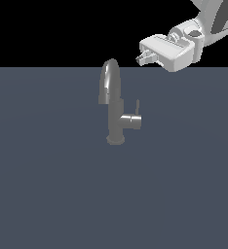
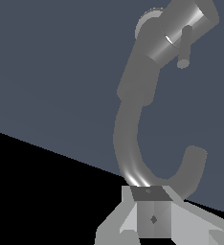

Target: Turn on the faucet by rotating a designated handle.

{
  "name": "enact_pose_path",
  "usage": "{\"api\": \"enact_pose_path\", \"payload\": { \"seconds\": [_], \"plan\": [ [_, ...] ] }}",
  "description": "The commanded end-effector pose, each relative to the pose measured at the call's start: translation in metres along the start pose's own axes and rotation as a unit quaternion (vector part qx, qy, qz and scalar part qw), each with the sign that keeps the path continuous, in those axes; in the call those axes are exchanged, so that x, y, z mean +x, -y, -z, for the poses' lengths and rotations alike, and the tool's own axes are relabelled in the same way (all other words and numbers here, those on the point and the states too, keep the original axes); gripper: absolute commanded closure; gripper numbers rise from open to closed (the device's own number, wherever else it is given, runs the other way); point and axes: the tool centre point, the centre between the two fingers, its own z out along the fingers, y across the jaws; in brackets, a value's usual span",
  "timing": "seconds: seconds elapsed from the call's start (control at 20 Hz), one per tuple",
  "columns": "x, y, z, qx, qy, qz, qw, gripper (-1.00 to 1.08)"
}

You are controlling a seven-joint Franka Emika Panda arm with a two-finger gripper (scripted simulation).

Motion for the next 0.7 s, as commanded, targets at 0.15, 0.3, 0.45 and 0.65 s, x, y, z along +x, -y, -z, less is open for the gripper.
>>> {"api": "enact_pose_path", "payload": {
  "seconds": [0.15,0.3,0.45,0.65],
  "plan": [
    [0.048,-0.002,-0.006,0.065,0.055,-0.065,0.9942,1.08],
    [0.073,-0.005,-0.013,0.1,0.084,-0.1,0.9863,1.08],
    [0.095,-0.009,-0.02,0.13,0.109,-0.13,0.9768,1.08],
    [0.116,-0.014,-0.029,0.162,0.135,-0.162,0.9641,1.08]
  ]
}}
